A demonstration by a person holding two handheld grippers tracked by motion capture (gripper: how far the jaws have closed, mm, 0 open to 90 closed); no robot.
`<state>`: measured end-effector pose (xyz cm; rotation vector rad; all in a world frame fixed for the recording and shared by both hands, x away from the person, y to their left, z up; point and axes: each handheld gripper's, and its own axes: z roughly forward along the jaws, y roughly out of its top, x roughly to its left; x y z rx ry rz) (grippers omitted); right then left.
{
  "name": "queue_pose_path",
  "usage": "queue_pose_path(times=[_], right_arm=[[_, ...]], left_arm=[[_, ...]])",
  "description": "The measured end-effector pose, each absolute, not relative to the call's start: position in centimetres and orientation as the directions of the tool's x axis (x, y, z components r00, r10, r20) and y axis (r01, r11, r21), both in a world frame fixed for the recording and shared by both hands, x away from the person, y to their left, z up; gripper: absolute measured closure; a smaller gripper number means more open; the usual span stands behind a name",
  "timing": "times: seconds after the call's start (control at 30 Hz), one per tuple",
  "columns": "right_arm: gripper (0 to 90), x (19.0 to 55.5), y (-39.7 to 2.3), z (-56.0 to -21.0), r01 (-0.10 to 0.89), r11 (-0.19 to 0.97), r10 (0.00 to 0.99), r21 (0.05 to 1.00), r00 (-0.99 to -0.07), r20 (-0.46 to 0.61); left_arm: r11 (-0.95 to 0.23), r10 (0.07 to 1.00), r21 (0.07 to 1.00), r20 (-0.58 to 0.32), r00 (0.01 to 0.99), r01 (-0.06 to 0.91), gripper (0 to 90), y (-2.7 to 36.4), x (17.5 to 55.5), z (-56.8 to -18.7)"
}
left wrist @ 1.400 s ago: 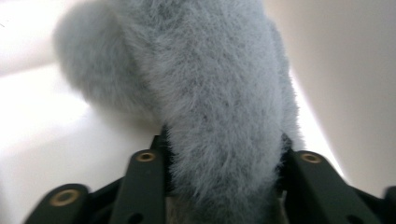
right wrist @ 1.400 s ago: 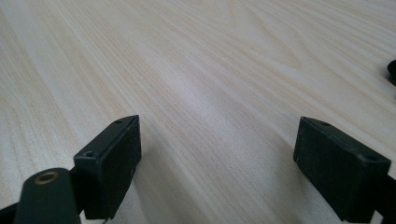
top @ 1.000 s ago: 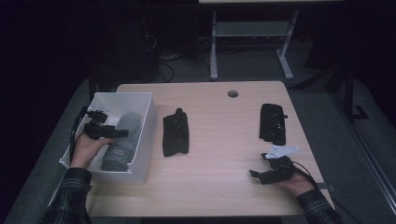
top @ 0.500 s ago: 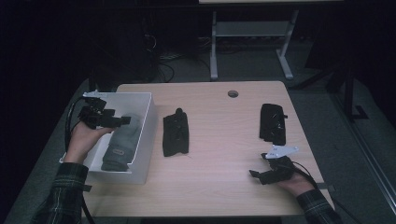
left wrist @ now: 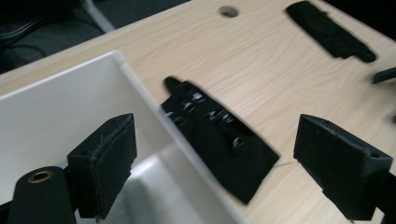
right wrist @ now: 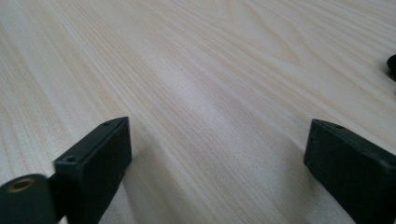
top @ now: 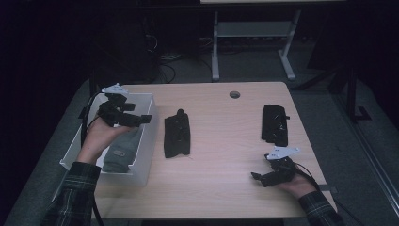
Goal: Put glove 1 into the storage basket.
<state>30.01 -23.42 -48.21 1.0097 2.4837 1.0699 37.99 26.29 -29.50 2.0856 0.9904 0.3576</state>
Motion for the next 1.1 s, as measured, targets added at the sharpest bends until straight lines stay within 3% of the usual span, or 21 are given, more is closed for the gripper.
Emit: queue_pose_path(times=[0.03,0.47,1.1], right_arm=[[2.8,30.1,-23.4,-48.2,0.507,0.496,0.689,0.705,-0.724,0.036],[1.9,30.1,-23.3,-48.2,0.515,0.491,0.696,0.703,-0.717,0.038],[1.9,30.1,-23.3,-48.2,0.514,0.492,0.696,0.703,-0.717,0.038]], left_arm=[[-0.397,0.742,0.755,-0.07,0.666,0.521,12.7,25.8,37.9,-29.3],[-0.456,0.659,0.766,-0.052,0.75,0.454,12.8,19.7,36.9,-28.7],[-0.513,0.569,0.745,-0.077,0.818,0.427,13.0,13.5,34.7,-33.6]])
